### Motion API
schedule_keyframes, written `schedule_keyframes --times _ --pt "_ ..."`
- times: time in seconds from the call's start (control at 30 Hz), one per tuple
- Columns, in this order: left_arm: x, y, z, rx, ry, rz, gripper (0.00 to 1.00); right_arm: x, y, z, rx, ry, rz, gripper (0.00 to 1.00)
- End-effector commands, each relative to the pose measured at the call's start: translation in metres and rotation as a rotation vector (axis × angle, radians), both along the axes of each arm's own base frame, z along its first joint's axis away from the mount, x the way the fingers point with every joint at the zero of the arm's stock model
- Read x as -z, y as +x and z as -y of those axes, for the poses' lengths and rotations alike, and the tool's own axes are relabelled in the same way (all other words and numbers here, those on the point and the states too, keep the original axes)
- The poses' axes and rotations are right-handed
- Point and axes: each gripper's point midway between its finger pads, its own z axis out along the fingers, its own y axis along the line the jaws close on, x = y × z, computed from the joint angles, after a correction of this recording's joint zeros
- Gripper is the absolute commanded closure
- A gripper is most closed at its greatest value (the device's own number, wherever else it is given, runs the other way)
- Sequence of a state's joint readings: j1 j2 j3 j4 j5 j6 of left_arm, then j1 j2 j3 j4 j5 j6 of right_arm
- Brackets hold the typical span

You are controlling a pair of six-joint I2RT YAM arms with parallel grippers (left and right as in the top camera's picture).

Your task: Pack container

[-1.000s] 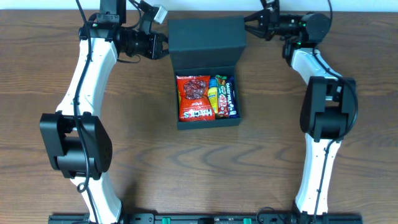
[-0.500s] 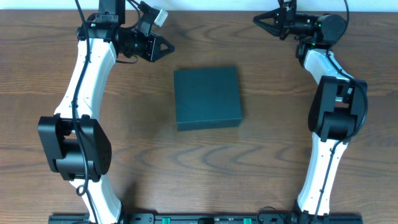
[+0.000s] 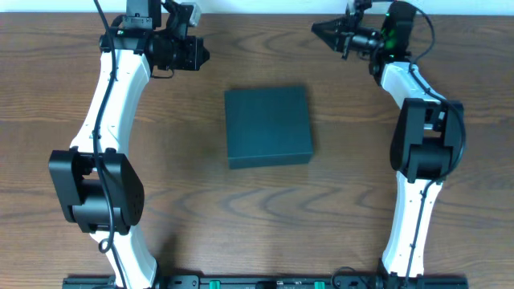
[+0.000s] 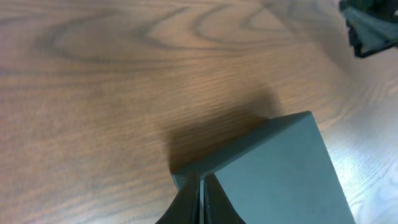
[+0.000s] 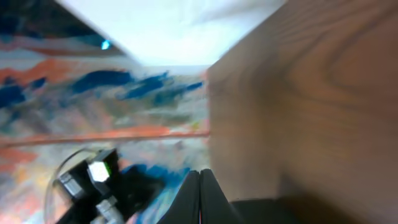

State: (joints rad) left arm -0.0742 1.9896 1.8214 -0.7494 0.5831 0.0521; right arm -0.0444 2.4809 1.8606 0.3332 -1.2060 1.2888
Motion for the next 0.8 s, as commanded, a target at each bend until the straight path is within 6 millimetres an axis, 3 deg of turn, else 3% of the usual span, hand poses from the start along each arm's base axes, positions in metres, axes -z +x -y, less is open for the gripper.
schedule_keyframes --times 0.0,0.13,0.23,0.33,0.43,0.6,0.77 --pt "-0.014 -0.001 -0.002 -0.096 0.009 -0.020 0.94 0.007 0.013 0.009 0.058 -0.126 0.188 0.98" --pt "-0.006 -0.008 0.002 -0.143 0.050 -0.073 0.94 -0.009 0.011 0.022 0.054 -0.147 0.267 0.98" --pt "-0.003 -0.022 0.019 -0.141 0.079 -0.113 0.94 -0.027 0.013 0.043 0.085 -0.165 0.320 0.98" --pt "-0.016 -0.034 0.036 -0.120 0.137 -0.070 0.94 -0.049 0.011 0.058 0.105 -0.179 0.359 0.98" --pt "-0.041 -0.043 0.047 -0.098 0.123 -0.014 0.94 -0.050 0.008 0.066 0.113 -0.179 0.325 0.98" --pt "-0.070 -0.055 0.036 -0.124 0.148 0.042 0.94 -0.041 0.001 0.082 0.159 -0.215 0.185 0.98" --pt "-0.076 -0.070 0.019 -0.124 0.239 0.056 0.95 -0.075 -0.021 0.090 0.220 -0.423 0.210 0.98"
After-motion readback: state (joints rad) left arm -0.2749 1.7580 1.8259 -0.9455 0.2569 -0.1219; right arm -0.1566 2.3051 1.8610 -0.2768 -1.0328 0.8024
